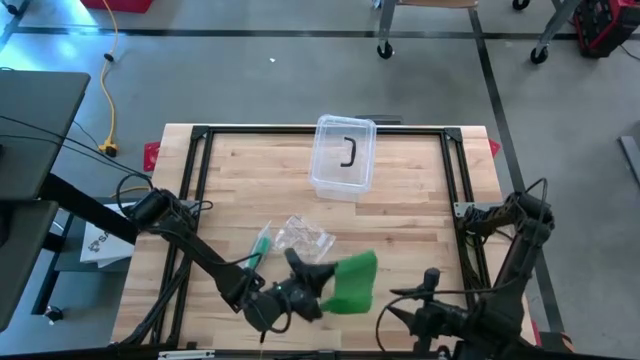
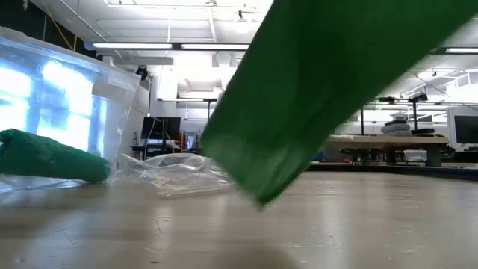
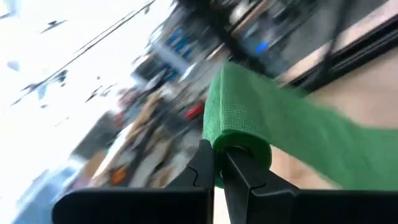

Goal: Roll bandage
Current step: Roll the green bandage

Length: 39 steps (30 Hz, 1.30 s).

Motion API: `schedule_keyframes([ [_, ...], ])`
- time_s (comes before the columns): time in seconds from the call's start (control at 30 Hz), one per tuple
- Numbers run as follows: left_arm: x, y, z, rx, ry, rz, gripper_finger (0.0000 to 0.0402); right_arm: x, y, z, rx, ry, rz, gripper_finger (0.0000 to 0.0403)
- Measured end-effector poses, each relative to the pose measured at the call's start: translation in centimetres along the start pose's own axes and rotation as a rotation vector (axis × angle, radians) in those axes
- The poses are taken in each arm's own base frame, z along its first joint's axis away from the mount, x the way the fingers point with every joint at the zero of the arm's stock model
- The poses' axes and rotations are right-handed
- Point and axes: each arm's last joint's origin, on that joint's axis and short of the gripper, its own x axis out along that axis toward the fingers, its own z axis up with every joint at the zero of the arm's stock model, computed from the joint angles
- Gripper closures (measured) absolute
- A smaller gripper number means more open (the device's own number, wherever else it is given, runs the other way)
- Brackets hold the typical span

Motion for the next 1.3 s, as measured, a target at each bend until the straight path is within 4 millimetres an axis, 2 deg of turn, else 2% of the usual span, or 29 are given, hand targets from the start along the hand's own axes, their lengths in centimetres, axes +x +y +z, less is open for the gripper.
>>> schedule_keyframes([
  [0.1, -0.4, 0.0, -0.2, 0.061, 0.074, 0.072, 0.0399, -0.4, 0.0, -0.3, 0.015, 0.006, 0.010, 0.0225],
  [0.17, -0.7, -0.1, -0.1, 0.068, 0.071, 0.069, 0.0399, -0.5, 0.2, -1.1, 0.036, -0.005, -0.010, 0.0225],
  [0.27, -0.9, -0.2, 0.0, 0.063, 0.057, 0.057, 0.0399, 0.0, 0.6, -3.6, 0.119, -0.055, -0.076, 0.0225],
  [0.4, -1.0, -0.2, 0.0, 0.059, 0.050, 0.050, 0.0398, 1.5, 0.9, -7.7, 0.301, -0.131, -0.136, 0.0225],
  [0.47, -1.0, -0.3, 0.1, 0.057, 0.046, 0.047, 0.0398, 2.3, 1.0, -9.0, 0.409, -0.198, -0.151, 0.0224],
  [0.57, -1.0, -0.3, 0.1, 0.054, 0.037, 0.037, 0.0398, 3.6, 1.2, -10.0, 0.534, -0.231, -0.153, 0.0224],
  [0.63, -1.1, -0.3, 0.1, 0.050, 0.032, 0.032, 0.0397, 4.3, 1.5, -10.2, 0.562, -0.174, -0.135, 0.0224],
  [0.7, -1.0, -0.3, 0.1, 0.050, 0.032, 0.031, 0.0397, 4.7, 2.2, -9.8, 0.514, -0.095, -0.081, 0.0224],
  [0.8, -0.5, -0.1, -0.1, 0.035, 0.040, 0.039, 0.0397, 5.4, 3.7, -8.3, 0.351, -0.024, 0.085, 0.0224],
  [0.9, 0.1, -0.1, -0.3, -0.005, 0.033, 0.024, 0.0397, 6.7, 4.3, -6.1, 0.186, -0.068, 0.220, 0.0224],
  [0.97, 0.5, -0.1, -0.4, -0.026, 0.026, 0.004, 0.0397, 7.7, 4.1, -5.1, 0.132, -0.109, 0.218, 0.0224],
  [1.07, 0.8, -0.2, -0.7, -0.045, 0.030, -0.012, 0.0397, 9.3, 3.1, -4.6, 0.081, -0.097, 0.170, 0.0224],
  [1.3, 1.0, -0.3, -0.9, -0.074, 0.034, -0.021, 0.0396, 13.1, 1.0, -5.5, 0.121, 0.054, 0.194, 0.0224],
])
